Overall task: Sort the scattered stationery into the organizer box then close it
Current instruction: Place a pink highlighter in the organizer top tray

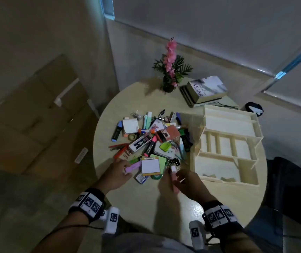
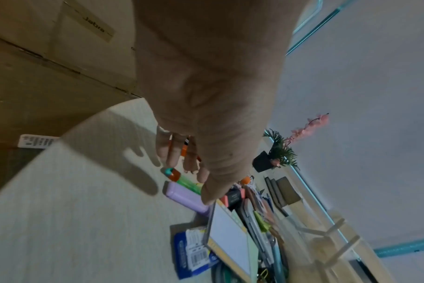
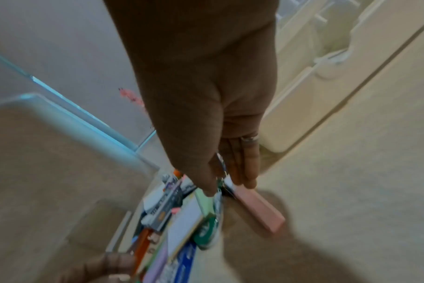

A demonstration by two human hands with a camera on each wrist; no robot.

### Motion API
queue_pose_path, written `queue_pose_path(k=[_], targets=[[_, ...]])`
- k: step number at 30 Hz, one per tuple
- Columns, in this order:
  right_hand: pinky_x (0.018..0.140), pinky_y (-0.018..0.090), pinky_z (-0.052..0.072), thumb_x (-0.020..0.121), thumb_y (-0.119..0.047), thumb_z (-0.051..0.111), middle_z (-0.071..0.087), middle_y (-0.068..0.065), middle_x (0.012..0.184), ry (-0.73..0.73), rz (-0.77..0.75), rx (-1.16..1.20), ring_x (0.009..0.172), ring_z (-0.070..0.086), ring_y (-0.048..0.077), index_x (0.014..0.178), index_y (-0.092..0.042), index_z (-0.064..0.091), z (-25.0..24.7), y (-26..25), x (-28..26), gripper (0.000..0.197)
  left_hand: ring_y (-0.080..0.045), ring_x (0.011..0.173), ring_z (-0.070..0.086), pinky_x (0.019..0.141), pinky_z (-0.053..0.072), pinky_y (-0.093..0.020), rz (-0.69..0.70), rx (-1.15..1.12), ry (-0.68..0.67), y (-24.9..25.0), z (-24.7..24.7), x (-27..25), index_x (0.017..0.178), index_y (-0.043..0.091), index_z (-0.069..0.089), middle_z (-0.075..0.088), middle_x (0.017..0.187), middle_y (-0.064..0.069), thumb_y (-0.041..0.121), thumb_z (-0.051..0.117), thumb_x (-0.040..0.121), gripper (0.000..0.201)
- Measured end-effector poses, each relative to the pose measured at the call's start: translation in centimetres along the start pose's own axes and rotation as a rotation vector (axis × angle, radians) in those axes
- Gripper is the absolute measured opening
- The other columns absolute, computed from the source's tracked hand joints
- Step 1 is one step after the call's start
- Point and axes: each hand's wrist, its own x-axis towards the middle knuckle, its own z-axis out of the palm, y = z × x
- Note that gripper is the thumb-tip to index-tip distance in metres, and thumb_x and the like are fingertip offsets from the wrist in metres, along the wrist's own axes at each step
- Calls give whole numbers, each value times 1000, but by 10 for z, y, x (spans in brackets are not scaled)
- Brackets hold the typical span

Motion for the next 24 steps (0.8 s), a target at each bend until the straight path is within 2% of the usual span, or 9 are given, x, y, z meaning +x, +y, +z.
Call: queue_pose_path(k=[3,4,7,10,12,15,18,22,24], targets=[[68,37,60,99,-52,59,76,1,78,29,87,17,67,71,14,93,-14,69,16,-3,4,39,-23,109,61,92,54,-35,22,55,68,-1,2,1,121,15,65,56,127,-4,23,77,92,32],[67,37,61,99,-56,54,74,2,79,-9,116,16,68,71,17,95,-15,67,19,-9,2,43,-25,109,60,90,53,-36,48,78,83,0,3,2,120,14,65,58,126,-6,23,76,92,32],[65,39,57,100,-45,55,71,13,90,-23,56,-66,77,70,33,110,-10,61,34,-10,7,37,-30,112,59,87,48,-35,158,122,125,8,10,9,122,10,65,59,126,-10,21,73,92,32],[60,45,57,99,-54,38,69,11,74,65,94,25,65,67,33,83,-12,57,40,-10,8,48,-31,115,56,90,50,-41,251,163,143,24,16,21,123,15,62,56,127,-8,20,72,91,34],[59,45,56,96,-58,31,68,11,68,117,106,55,62,66,34,73,-11,54,45,-9,9,57,-30,117,55,91,52,-45,242,210,118,34,23,30,132,18,57,52,132,-6,24,71,92,43],[58,41,52,104,-44,46,68,13,69,107,141,49,64,66,35,72,-13,53,47,-4,9,45,-30,121,53,90,54,-48,192,306,107,46,35,40,138,20,50,48,135,-4,36,71,93,52],[57,36,49,102,-41,54,66,7,66,94,195,82,61,65,31,71,-11,54,49,3,10,43,-29,130,47,100,50,-48,137,402,111,48,43,47,139,21,46,48,137,-5,45,73,89,62],[51,28,37,100,-36,63,57,-7,63,90,232,107,53,52,12,72,-20,50,50,7,7,35,-30,131,48,102,49,-46,67,424,91,50,47,50,139,20,47,48,140,-6,48,72,89,62],[48,18,31,99,-33,67,56,-12,67,78,228,107,56,50,5,78,-25,50,48,8,4,29,-29,129,49,100,49,-46,65,395,88,51,45,50,136,21,51,48,138,-5,46,74,89,58]])
